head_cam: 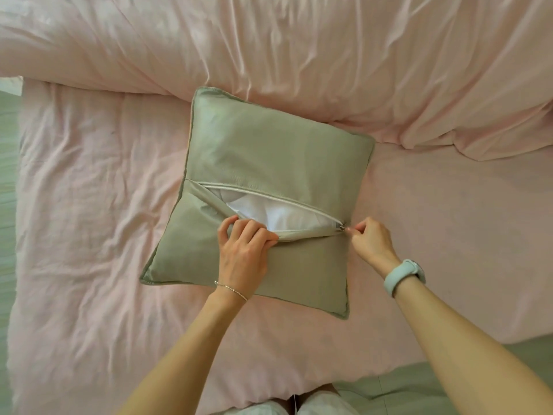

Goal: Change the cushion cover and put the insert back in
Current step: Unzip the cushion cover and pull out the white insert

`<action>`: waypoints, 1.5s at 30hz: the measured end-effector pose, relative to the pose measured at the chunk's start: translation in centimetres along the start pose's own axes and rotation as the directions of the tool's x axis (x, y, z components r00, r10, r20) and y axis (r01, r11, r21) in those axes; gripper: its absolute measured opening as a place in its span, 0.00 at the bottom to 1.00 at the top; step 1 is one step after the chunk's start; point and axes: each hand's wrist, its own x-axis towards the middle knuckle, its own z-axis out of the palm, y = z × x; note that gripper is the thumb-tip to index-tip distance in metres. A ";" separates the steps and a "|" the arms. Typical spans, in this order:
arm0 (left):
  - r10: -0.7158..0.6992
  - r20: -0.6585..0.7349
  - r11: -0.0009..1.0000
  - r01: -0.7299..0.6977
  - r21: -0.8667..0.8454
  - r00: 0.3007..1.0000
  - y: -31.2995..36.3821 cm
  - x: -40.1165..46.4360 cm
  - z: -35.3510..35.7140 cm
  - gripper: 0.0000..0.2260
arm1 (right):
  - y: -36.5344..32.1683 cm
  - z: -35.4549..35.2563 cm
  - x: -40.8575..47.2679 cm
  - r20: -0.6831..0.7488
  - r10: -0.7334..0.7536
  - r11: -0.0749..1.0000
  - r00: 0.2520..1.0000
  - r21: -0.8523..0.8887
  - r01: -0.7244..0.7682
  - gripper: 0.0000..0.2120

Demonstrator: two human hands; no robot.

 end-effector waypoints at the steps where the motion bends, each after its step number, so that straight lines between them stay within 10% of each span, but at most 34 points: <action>1: 0.005 0.006 1.000 -0.005 0.004 1.000 -0.1 -0.2 -0.2 0.10 | 0.1 0.2 0.5 0.007 0.024 1.000 1.000 0.009 -0.024 0.06; 7: -0.016 0.031 1.000 0.016 -0.010 0.999 -0.3 -0.5 -0.4 0.08 | 0.7 0.8 1.2 0.005 0.097 0.989 0.995 0.115 -0.097 0.10; 10: -0.100 0.026 0.994 0.101 -0.032 0.995 -1.1 -0.8 -0.6 0.03 | 0.8 0.4 0.6 -0.154 -0.090 0.991 0.984 0.082 0.104 0.09; 13: -0.104 0.055 0.994 0.106 -0.032 0.993 -1.0 -1.0 -0.6 0.05 | -0.1 0.9 -1.1 -0.406 -0.471 0.872 0.783 -0.080 0.483 0.09; 16: -0.090 0.078 0.995 0.093 -0.034 0.993 -0.2 -1.4 -0.9 0.06 | -2.5 2.9 -3.0 -0.299 -0.741 0.667 0.601 -0.224 0.711 0.13; 20: -0.138 0.104 0.989 0.142 -0.034 0.985 -0.6 -2.4 -1.8 0.09 | -2.7 6.3 -4.5 -0.124 -0.828 0.547 0.547 -0.395 0.738 0.12; 28: -0.072 -0.001 0.989 0.071 -0.126 0.997 3.8 1.5 -3.1 0.10 | -4.1 -0.4 -2.5 -0.298 -0.886 0.458 0.355 -0.440 0.772 0.07; 34: 0.047 0.193 0.954 0.014 -0.301 0.980 6.5 2.8 -1.1 0.09 | -0.9 -4.3 -0.4 -0.316 -0.796 0.598 0.517 -0.548 0.585 0.10; 37: -0.115 0.166 0.977 0.141 -0.158 0.980 5.1 2.3 0.1 0.09 | 1.0 -3.1 -1.0 -0.319 -0.736 0.669 0.597 -0.477 0.570 0.15; 45: -0.283 0.270 0.937 0.325 -0.125 0.920 0.7 3.1 1.2 0.15 | -2.2 2.7 -4.6 -0.255 -0.850 0.527 0.462 -0.454 0.719 0.16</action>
